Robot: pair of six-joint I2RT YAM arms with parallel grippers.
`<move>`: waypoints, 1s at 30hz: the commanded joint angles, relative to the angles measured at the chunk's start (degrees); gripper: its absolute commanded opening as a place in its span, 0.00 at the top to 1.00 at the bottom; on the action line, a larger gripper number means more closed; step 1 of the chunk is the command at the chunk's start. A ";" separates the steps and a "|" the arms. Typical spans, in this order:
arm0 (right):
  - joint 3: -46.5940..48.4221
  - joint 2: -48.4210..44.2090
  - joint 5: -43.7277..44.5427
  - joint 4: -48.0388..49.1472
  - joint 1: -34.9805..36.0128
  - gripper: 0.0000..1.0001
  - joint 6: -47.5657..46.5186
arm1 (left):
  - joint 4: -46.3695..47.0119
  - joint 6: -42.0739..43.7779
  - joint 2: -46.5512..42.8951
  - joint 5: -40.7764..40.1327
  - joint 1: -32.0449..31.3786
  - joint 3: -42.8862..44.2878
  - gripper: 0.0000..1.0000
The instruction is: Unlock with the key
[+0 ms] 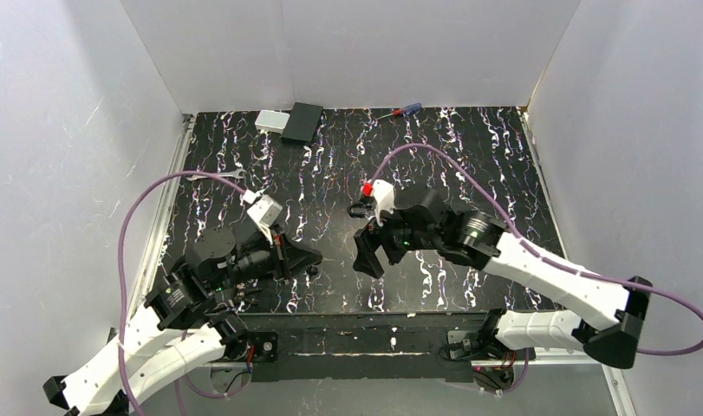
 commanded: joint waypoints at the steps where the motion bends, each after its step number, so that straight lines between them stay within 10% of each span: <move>1: -1.18 6.00 4.77 6.52 -0.38 0.03 -3.02 | -9.22 -0.45 -4.18 -13.20 -0.23 2.37 1.00; 11: 11.13 27.49 1.12 8.09 -0.44 0.02 -10.25 | -25.51 -4.45 -11.21 -25.93 -0.25 6.33 1.00; 30: 33.57 55.17 2.88 -0.20 4.85 0.02 -21.44 | -34.13 -7.61 -14.48 -21.43 -0.24 9.75 1.00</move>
